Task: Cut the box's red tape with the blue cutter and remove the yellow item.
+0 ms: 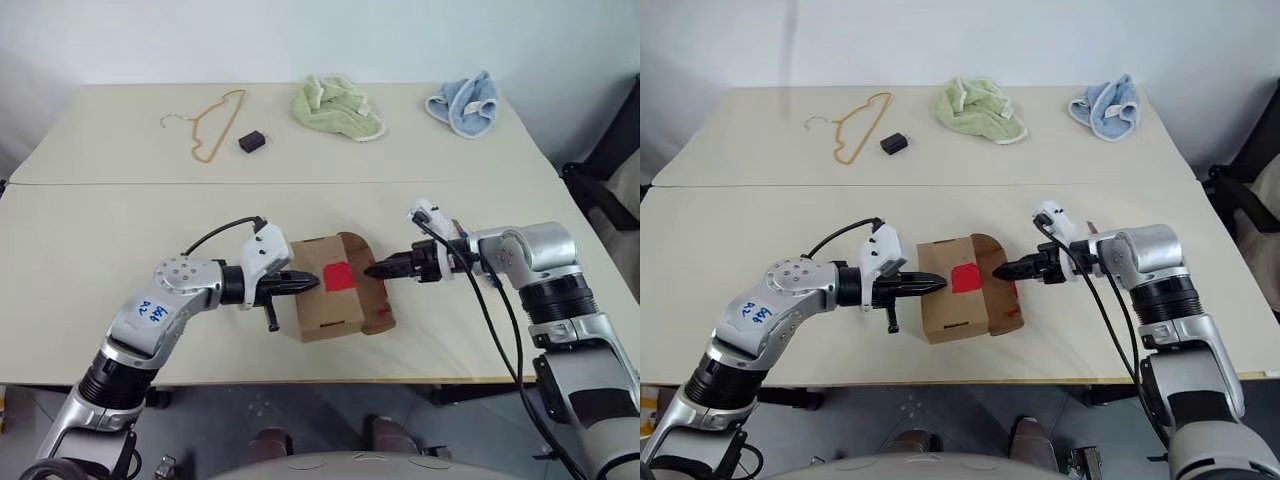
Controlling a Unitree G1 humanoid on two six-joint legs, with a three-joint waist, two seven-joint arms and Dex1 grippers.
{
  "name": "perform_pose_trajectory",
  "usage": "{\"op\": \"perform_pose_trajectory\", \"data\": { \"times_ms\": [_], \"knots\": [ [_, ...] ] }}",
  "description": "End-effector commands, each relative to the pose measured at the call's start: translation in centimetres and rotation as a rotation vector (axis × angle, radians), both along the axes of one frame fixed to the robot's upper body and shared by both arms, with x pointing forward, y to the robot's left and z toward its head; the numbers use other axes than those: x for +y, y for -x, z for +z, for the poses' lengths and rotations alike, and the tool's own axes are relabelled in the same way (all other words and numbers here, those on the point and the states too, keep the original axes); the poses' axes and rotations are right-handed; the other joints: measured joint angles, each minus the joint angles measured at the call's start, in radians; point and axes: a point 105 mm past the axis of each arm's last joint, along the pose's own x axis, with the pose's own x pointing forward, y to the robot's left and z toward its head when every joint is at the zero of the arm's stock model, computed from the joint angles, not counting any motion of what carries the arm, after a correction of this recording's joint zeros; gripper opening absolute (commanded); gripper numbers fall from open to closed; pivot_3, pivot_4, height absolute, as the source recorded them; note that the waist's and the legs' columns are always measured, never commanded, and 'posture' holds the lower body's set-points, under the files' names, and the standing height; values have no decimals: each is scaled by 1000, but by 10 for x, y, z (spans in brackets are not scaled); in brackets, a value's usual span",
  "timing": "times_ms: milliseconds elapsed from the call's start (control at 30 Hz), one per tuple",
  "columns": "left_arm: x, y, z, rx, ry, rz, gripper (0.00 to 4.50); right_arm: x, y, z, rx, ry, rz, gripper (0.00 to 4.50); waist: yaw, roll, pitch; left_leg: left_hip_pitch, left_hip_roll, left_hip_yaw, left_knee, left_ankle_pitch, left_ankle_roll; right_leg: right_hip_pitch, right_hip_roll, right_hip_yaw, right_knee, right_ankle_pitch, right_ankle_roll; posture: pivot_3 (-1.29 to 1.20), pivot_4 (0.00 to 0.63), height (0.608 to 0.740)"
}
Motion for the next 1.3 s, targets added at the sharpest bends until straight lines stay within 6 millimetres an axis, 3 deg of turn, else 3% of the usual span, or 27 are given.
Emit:
{"op": "perform_pose_trajectory", "data": {
  "times_ms": [33, 200, 500, 667, 867, 967, 1300],
  "knots": [
    [3, 2, -17, 58, -36, 13, 0, 14, 12, -23, 94, 24, 71, 3562, -1, 0, 0, 0, 0, 0, 0, 0, 0, 0, 0, 0, 0, 0, 0, 0, 150, 740],
    [5, 0, -15, 50, -33, 17, 0, 22, 14, -26, 122, 20, 94, 1770, -1, 0, 0, 0, 0, 0, 0, 0, 0, 0, 0, 0, 0, 0, 0, 0, 150, 740],
    [10, -2, -14, 35, -31, 11, 0, 26, 16, -40, 189, 67, 113, 1770, -6, 0, 0, 0, 0, 0, 0, 0, 0, 0, 0, 0, 0, 0, 0, 0, 150, 740],
    [10, 1, -13, 23, -19, -40, 0, 23, 11, -42, 216, 82, 75, 56, -14, 0, 0, 0, 0, 0, 0, 0, 0, 0, 0, 0, 0, 0, 0, 0, 150, 740],
    [2, -2, -9, -17, 53, -79, 0, 6, 0, -27, 241, 105, -38, 18, -14, 0, -1, 0, 0, 0, 0, 0, 0, 0, 0, 0, 1, 0, 0, 0, 150, 740],
    [-13, -4, -14, -33, 95, -102, 0, -9, -6, -7, 238, 110, -122, 18, -3, 1, 0, -1, -1, -1, 2, 0, 0, 0, 0, 0, 0, 0, 0, 0, 150, 740],
    [-95, -15, -21, -110, 232, -165, 0, -57, 2, 57, 193, 199, -233, 18, 37, 2, 1, -5, -2, 0, 2, 0, 0, -2, -1, -1, -3, 1, 1, 0, 150, 740]
  ]
}}
